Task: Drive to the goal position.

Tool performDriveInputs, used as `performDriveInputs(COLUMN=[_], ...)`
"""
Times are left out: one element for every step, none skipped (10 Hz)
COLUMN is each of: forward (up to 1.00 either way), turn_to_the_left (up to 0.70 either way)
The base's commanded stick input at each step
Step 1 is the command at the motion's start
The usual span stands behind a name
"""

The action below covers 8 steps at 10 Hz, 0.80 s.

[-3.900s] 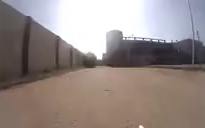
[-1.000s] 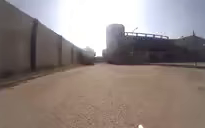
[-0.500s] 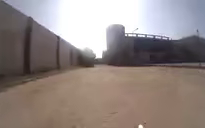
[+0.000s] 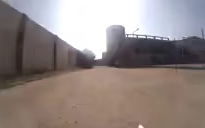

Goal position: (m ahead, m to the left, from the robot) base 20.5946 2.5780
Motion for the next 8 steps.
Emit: performDriveInputs(forward=[1.0, 1.0, 1.0, 1.0, 1.0, 1.0, 1.0, 1.0], turn_to_the_left=[0.0, 0.0, 0.0, 0.0, 0.0, 0.0, 0.0, 0.0])
